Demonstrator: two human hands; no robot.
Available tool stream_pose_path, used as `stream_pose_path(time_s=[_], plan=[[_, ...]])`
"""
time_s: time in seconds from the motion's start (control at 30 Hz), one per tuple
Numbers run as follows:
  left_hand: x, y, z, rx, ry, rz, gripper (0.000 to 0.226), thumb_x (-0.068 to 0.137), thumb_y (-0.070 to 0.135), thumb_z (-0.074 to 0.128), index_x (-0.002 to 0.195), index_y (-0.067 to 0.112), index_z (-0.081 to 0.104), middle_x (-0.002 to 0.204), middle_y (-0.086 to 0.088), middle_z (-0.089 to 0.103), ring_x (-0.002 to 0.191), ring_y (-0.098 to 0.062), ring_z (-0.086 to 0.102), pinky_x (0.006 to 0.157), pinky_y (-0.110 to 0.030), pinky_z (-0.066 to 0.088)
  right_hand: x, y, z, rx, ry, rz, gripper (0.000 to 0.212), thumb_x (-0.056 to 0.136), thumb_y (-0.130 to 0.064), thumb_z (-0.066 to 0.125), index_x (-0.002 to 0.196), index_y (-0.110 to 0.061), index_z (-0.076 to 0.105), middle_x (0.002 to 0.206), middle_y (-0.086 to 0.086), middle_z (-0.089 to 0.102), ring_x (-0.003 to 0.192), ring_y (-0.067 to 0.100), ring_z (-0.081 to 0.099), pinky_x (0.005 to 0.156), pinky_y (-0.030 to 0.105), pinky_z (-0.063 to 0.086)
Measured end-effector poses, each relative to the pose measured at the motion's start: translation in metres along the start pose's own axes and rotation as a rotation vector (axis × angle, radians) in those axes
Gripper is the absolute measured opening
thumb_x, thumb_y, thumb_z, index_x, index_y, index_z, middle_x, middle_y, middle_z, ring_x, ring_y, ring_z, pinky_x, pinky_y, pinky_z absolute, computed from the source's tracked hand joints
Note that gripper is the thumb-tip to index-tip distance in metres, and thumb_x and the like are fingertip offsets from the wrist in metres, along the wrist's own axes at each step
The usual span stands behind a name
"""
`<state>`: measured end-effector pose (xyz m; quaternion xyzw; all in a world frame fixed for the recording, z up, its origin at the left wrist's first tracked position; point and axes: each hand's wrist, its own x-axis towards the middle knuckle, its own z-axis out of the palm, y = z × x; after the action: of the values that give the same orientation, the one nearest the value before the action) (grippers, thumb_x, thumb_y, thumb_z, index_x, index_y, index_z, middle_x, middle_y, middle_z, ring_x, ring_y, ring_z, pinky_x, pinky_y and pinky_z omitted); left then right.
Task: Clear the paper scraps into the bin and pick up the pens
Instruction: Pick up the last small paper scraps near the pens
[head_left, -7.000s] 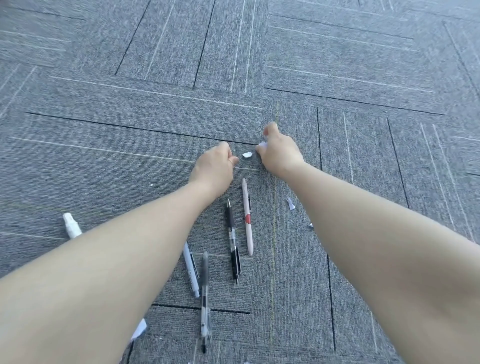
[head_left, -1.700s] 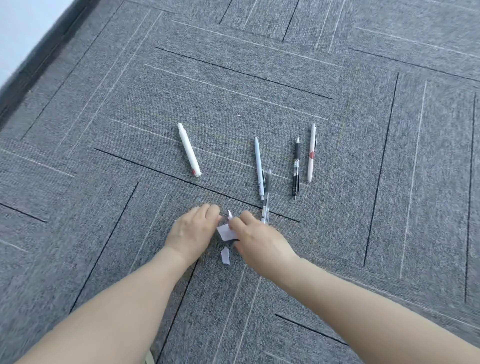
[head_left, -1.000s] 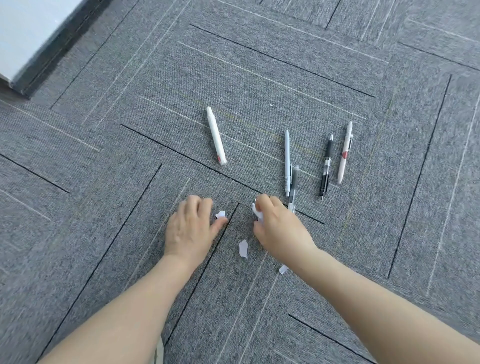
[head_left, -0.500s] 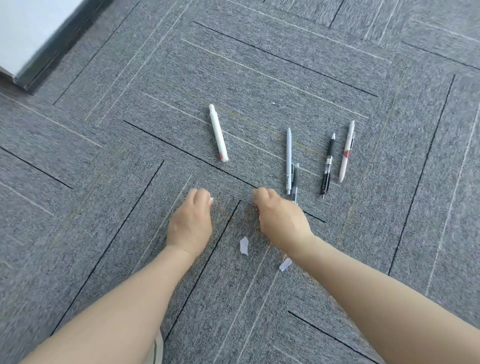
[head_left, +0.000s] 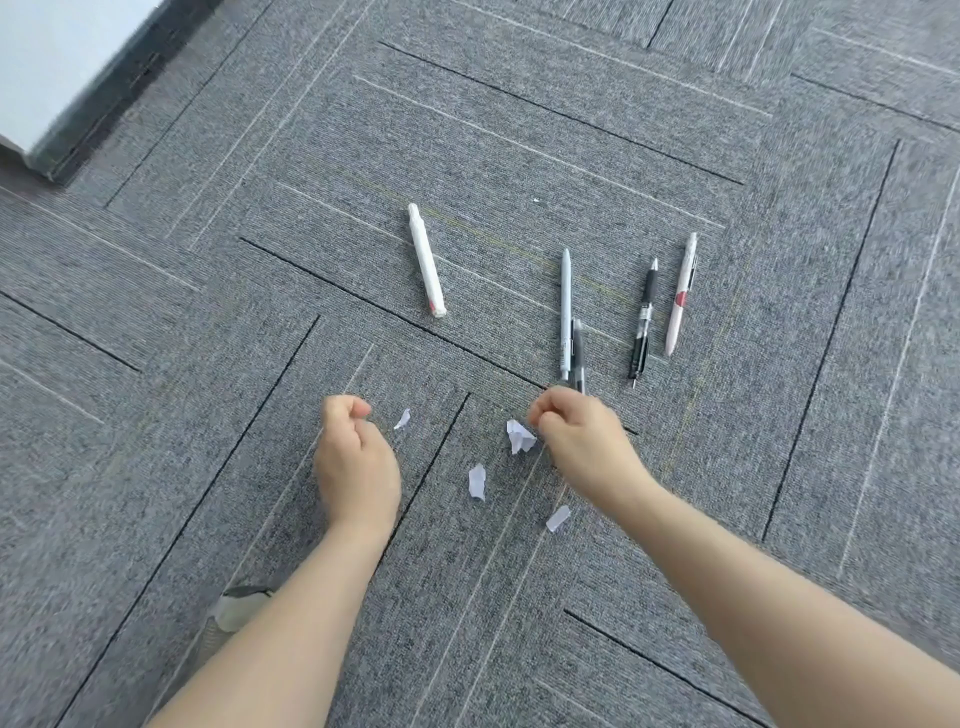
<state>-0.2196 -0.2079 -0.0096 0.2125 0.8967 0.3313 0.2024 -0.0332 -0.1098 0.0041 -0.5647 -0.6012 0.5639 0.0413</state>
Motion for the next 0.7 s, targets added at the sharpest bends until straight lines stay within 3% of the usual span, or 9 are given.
stream_pose_path(time_s=[0.07, 0.1, 0.17, 0.23, 0.33, 0.47, 0.53, 0.6, 0.7], plan=[[-0.002, -0.002, -0.006, 0.188, -0.046, 0.114, 0.01, 0.096, 0.023, 0.039, 0.104, 0.019, 0.044, 0.074, -0.001, 0.056, 0.061, -0.022, 0.05, 0.052, -0.032, 0.03, -0.005, -0.001, 0.013, -0.426, 0.056, -0.156, 0.017, 0.099, -0.035, 0.045, 0.104, -0.019, 0.045, 0.065, -0.001, 0.059, 0.05, 0.018, 0.051, 0.046, 0.029, 0.04], [-0.003, -0.001, -0.008, 0.295, -0.091, 0.17, 0.018, 0.097, 0.033, 0.04, 0.11, 0.019, 0.042, 0.074, 0.001, 0.057, 0.059, -0.018, 0.051, 0.052, -0.031, 0.03, -0.007, -0.002, 0.019, -0.548, 0.059, -0.199, 0.024, 0.099, -0.042, 0.044, 0.107, -0.02, 0.04, 0.067, -0.002, 0.058, 0.054, 0.022, 0.055, 0.048, 0.031, 0.041], [-0.003, 0.002, -0.009, 0.517, -0.181, 0.251, 0.035, 0.095, 0.05, 0.04, 0.117, 0.023, 0.037, 0.077, 0.007, 0.056, 0.055, -0.01, 0.049, 0.052, -0.027, 0.032, -0.008, 0.001, 0.028, -0.767, 0.065, -0.262, 0.03, 0.1, -0.043, 0.038, 0.108, -0.015, 0.039, 0.076, -0.003, 0.055, 0.064, 0.028, 0.063, 0.049, 0.034, 0.043], [-0.001, 0.003, -0.005, 0.639, -0.205, 0.323, 0.033, 0.095, 0.052, 0.037, 0.111, 0.024, 0.037, 0.083, 0.01, 0.052, 0.056, -0.013, 0.049, 0.056, -0.027, 0.036, -0.005, 0.004, 0.031, -0.925, 0.063, -0.335, 0.021, 0.103, -0.034, 0.037, 0.104, -0.014, 0.039, 0.083, 0.002, 0.058, 0.069, 0.03, 0.068, 0.048, 0.036, 0.047], [0.003, 0.004, 0.002, 0.662, -0.189, 0.393, 0.019, 0.099, 0.038, 0.033, 0.095, 0.021, 0.039, 0.081, 0.005, 0.056, 0.057, -0.014, 0.048, 0.052, -0.027, 0.032, 0.001, 0.004, 0.027, -0.86, 0.044, -0.326, 0.013, 0.102, -0.022, 0.042, 0.092, -0.017, 0.035, 0.083, 0.004, 0.063, 0.069, 0.03, 0.066, 0.056, 0.039, 0.054], [0.003, 0.006, 0.004, 0.623, -0.205, 0.37, 0.017, 0.1, 0.028, 0.034, 0.089, 0.017, 0.04, 0.083, 0.001, 0.051, 0.058, -0.011, 0.045, 0.046, -0.024, 0.024, 0.0, 0.001, 0.006, -0.233, -0.006, -0.099, 0.022, 0.1, -0.024, 0.044, 0.087, -0.008, 0.052, 0.077, 0.01, 0.066, 0.052, 0.016, 0.048, 0.046, 0.029, 0.041], [-0.005, 0.006, 0.0, 0.552, -0.245, 0.385, 0.017, 0.101, 0.024, 0.033, 0.089, 0.015, 0.04, 0.082, 0.001, 0.047, 0.055, -0.008, 0.043, 0.045, -0.02, 0.023, -0.009, 0.007, -0.006, -0.076, -0.051, -0.05, 0.014, 0.097, -0.017, 0.051, 0.088, -0.008, 0.056, 0.077, 0.007, 0.067, 0.045, 0.005, 0.043, 0.041, 0.022, 0.035], [-0.019, 0.004, -0.003, 0.472, -0.334, 0.439, 0.011, 0.1, 0.016, 0.033, 0.091, 0.014, 0.04, 0.077, 0.002, 0.046, 0.054, -0.012, 0.045, 0.044, -0.021, 0.024, -0.02, 0.015, -0.014, -0.133, -0.136, -0.065, 0.007, 0.096, -0.014, 0.05, 0.093, -0.019, 0.055, 0.082, 0.006, 0.068, 0.048, 0.006, 0.046, 0.042, 0.023, 0.038], [-0.04, -0.003, -0.003, 0.466, -0.413, 0.517, 0.022, 0.096, 0.005, 0.037, 0.113, 0.012, 0.048, 0.085, 0.003, 0.057, 0.057, -0.014, 0.051, 0.045, -0.018, 0.029, -0.033, 0.026, -0.015, -0.521, -0.243, -0.175, 0.015, 0.1, -0.017, 0.04, 0.104, -0.029, 0.048, 0.076, 0.001, 0.062, 0.052, 0.013, 0.046, 0.053, 0.035, 0.045]])
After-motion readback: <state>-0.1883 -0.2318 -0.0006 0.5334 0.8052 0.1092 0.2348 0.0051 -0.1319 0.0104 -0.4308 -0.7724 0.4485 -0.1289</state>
